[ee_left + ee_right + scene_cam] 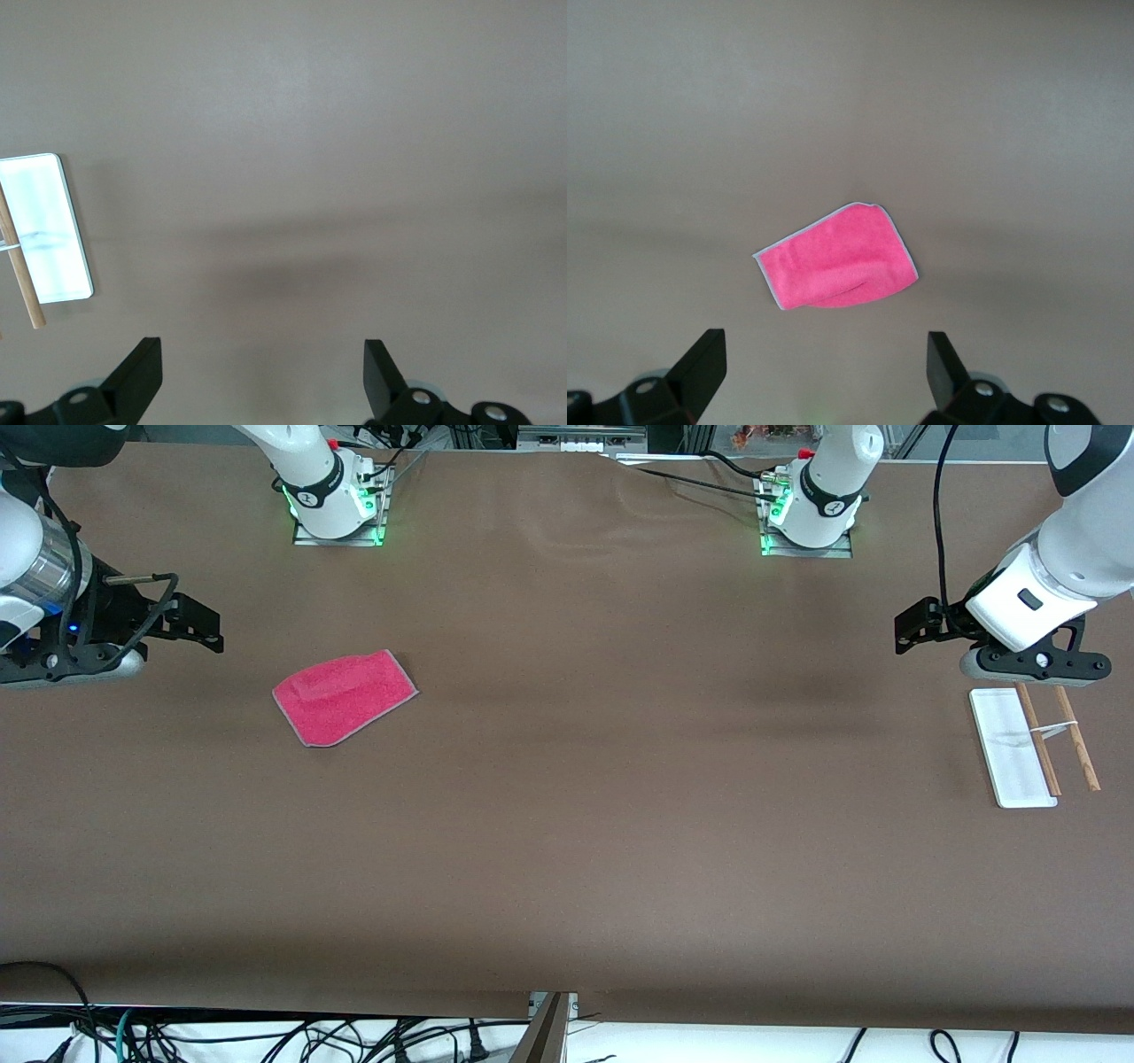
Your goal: Pass towel and hang on rack
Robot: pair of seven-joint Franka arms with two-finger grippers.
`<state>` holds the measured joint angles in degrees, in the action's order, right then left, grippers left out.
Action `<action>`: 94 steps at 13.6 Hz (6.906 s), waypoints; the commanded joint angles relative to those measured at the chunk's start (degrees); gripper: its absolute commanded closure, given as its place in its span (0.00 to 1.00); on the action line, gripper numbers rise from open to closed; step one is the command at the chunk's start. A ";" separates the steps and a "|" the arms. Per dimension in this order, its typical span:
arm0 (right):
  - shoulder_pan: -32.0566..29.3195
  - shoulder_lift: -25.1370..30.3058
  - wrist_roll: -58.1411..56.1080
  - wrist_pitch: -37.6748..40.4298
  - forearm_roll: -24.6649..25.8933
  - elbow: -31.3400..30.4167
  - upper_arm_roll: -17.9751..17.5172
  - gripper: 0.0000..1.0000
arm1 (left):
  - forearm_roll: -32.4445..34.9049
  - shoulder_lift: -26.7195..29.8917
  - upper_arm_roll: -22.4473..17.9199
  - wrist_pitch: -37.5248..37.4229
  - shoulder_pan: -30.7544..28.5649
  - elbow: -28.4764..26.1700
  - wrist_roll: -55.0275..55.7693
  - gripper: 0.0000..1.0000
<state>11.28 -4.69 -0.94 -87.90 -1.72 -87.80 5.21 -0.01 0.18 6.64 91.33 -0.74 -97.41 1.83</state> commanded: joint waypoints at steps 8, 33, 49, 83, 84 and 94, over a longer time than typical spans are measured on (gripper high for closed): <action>-0.82 1.26 -0.82 -0.34 0.66 -1.23 -0.82 0.00 | 1.33 0.26 0.12 -1.77 -0.22 0.73 0.71 0.00; -0.73 6.89 -5.97 -6.22 0.40 -13.26 -1.25 0.00 | 1.33 0.26 0.30 -1.86 0.13 1.17 0.72 0.00; -1.43 -12.78 -42.28 -55.76 1.80 -37.69 -0.46 0.00 | 1.33 0.26 0.21 -1.77 -0.22 1.17 0.01 0.00; 1.90 -18.33 -13.85 -6.70 -2.50 0.59 -5.30 1.00 | 1.33 0.34 0.30 -1.86 -0.05 1.17 0.10 0.00; 2.69 -18.77 -11.39 -4.15 -4.77 3.05 -5.65 1.00 | 1.33 0.26 0.30 -1.86 -0.05 1.17 0.01 0.00; 9.72 -22.29 13.48 -2.36 -31.50 15.73 -8.63 1.00 | -11.30 -4.84 1.44 -1.69 -0.04 1.26 -13.15 0.00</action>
<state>20.79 -25.07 8.14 -90.66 -30.34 -75.64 -1.94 -7.04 -2.26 8.32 90.07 -0.38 -97.29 -6.14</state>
